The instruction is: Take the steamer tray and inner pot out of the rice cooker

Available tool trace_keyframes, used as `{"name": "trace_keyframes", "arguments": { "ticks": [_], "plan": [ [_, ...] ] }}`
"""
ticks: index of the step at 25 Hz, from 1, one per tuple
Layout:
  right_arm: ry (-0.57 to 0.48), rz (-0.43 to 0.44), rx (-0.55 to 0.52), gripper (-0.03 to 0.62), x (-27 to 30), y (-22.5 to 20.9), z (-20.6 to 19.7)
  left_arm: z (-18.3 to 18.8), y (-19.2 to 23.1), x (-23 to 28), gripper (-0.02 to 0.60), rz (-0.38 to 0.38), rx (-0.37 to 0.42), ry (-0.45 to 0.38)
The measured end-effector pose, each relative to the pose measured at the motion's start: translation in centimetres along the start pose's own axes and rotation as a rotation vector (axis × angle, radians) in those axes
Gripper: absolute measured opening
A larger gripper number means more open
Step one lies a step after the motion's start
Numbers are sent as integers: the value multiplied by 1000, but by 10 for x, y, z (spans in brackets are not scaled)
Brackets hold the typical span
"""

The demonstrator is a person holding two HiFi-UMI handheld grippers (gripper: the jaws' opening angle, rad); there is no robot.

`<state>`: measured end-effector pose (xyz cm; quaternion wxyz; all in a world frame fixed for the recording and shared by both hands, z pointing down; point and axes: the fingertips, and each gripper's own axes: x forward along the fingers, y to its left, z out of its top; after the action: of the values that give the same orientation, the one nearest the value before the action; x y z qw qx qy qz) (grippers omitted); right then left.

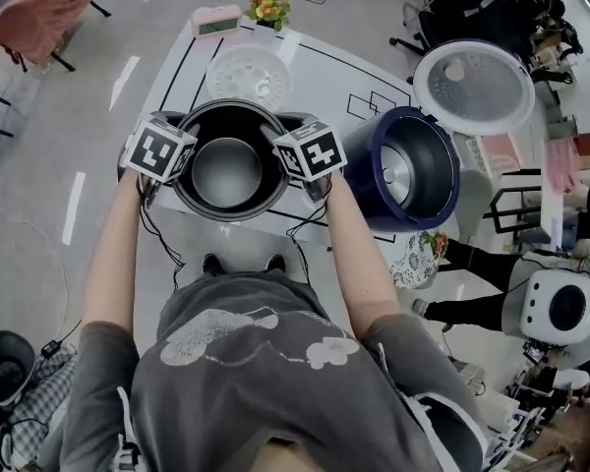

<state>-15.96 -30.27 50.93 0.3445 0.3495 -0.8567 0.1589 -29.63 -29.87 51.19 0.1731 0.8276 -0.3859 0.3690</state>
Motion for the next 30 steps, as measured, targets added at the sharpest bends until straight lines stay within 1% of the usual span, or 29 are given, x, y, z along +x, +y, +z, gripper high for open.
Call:
{"name": "trace_keyframes", "arguments": {
  "ticks": [1,2,3,4,6,7,8,10,13,15,17,18,20,24,27,28,29,30],
  "plan": [
    [-13,-6,10,143,-2,0,0,0,0,-1,97,6,8,-10],
    [-26,-11,23,163,-4,0,0,-2,0,0,129,11,9,-16],
    [-38,-14,35,183,-6,0,1,-5,-1,1,173,11,4,-20],
    [-49,-17,43,205,-8,1,1,-8,-2,2,205,4,-5,-23],
    [-72,-33,40,255,-14,2,4,-12,-8,1,287,-18,-16,-33],
    [-88,-47,33,270,-17,3,6,-12,-10,-1,320,-20,-13,-44],
    [-106,-65,29,273,-22,3,9,-11,-11,-5,339,-15,-6,-59],
    [-153,-107,38,284,-33,1,16,-7,-8,-16,356,7,1,-102],
    [-255,-189,68,290,-56,-3,28,2,1,-40,368,54,-30,-199],
    [-344,-237,89,290,-74,-5,36,12,10,-60,370,112,-43,-298],
    [-436,-262,106,290,-89,-4,44,24,18,-82,370,197,-32,-412],
    [-475,-267,104,290,-95,-1,46,28,21,-92,370,237,-23,-455],
    [-536,-276,70,290,-106,8,51,31,19,-108,370,286,-21,-505],
    [-626,-267,-25,288,-125,31,60,34,3,-142,370,332,-55,-584],
    [-683,-229,-47,288,-141,45,68,33,-11,-165,370,367,-73,-619],
    [-696,-213,-50,283,-147,50,70,32,-18,-171,368,373,-79,-628],
    [-709,-199,-51,265,-153,54,71,31,-25,-177,368,379,-84,-634],
    [-724,-188,-52,229,-161,57,73,30,-33,-183,365,385,-88,-640]
  ]
}}
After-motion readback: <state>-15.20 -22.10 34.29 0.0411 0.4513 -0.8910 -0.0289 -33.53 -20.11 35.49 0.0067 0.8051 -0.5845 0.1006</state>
